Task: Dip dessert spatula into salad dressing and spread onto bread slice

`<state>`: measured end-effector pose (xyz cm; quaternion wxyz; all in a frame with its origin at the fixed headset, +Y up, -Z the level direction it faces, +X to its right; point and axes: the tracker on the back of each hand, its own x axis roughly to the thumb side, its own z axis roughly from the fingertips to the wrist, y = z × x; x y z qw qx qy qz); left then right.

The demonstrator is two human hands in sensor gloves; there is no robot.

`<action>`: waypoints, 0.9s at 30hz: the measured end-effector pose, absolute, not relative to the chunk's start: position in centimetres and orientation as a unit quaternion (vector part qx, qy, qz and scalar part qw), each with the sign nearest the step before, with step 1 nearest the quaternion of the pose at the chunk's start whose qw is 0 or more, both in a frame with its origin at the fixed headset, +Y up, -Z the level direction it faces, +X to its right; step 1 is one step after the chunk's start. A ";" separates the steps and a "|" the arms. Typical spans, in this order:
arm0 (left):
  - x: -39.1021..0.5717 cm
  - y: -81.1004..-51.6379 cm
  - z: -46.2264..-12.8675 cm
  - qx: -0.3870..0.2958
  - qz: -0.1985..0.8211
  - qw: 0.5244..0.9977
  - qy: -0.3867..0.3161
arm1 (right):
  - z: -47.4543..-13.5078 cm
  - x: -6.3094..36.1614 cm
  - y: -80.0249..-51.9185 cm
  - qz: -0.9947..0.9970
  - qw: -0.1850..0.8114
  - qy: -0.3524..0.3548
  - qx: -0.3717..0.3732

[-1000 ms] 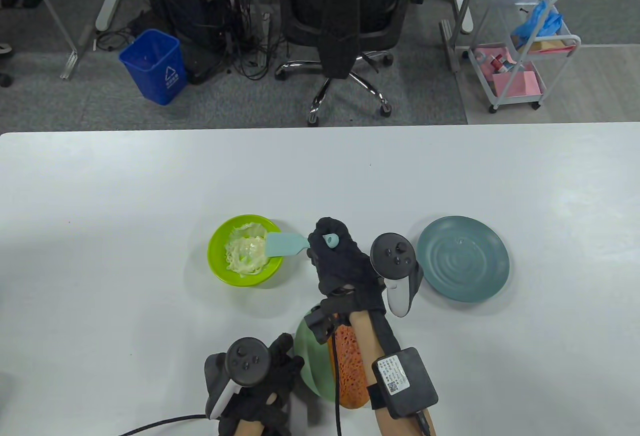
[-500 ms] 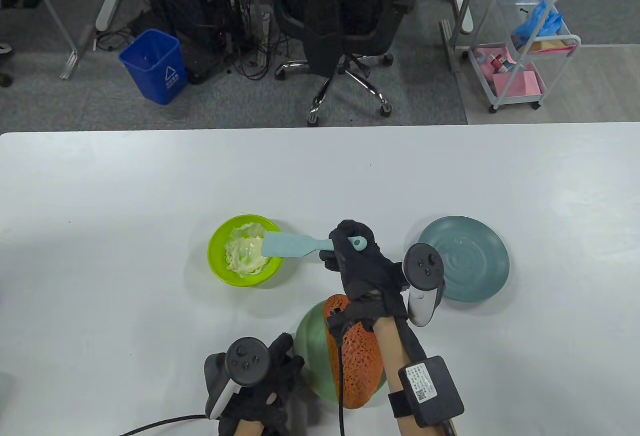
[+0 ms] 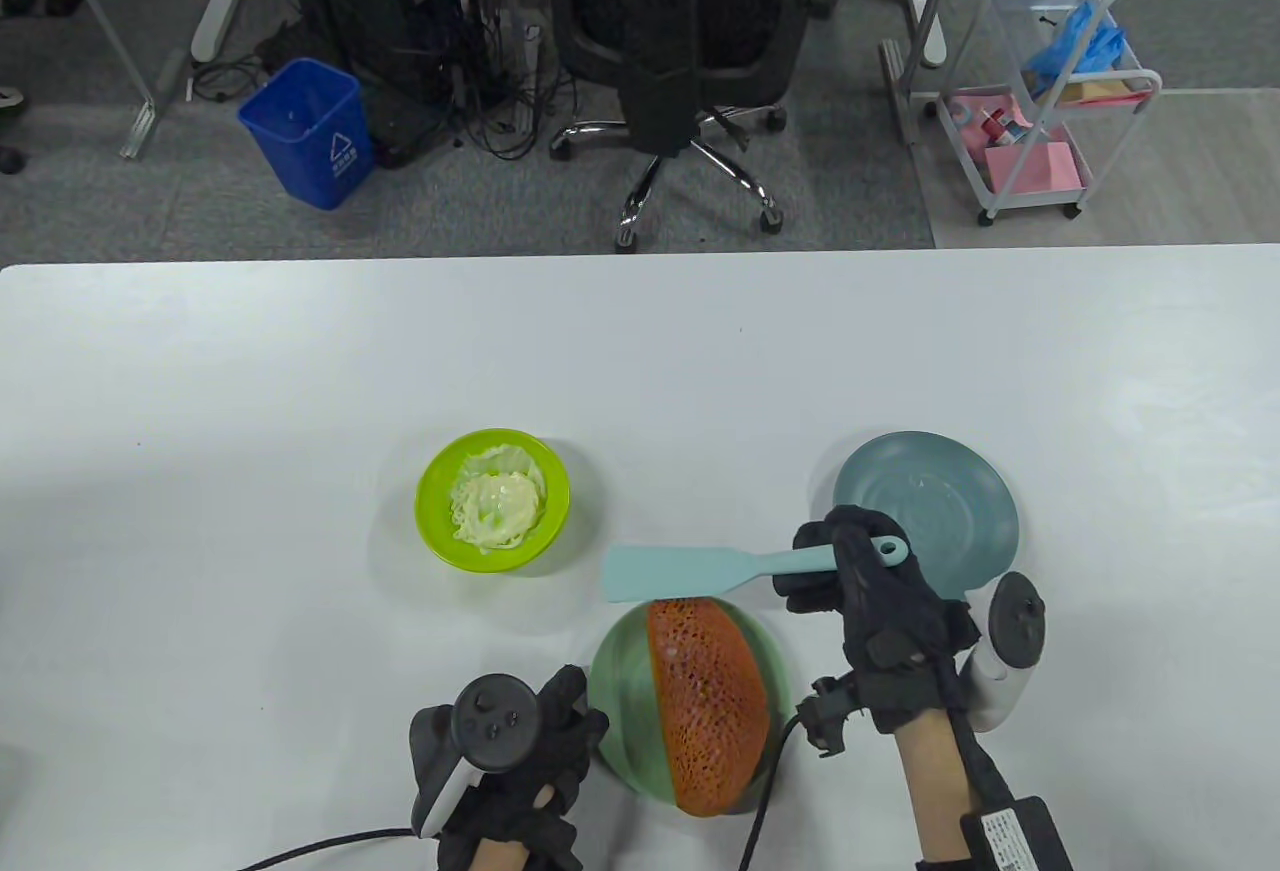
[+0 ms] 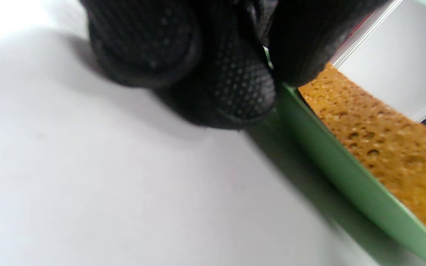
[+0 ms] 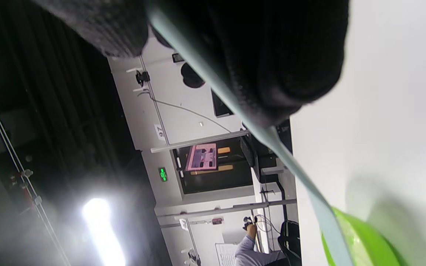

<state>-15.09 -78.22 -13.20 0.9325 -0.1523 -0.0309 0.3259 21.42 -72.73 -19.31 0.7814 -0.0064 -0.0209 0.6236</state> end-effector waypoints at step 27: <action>-15.1 -78.2 -13.2 -0.152 0.325 0.933 -0.030 | -14.3 25.1 -76.0 0.651 0.756 -0.073 0.009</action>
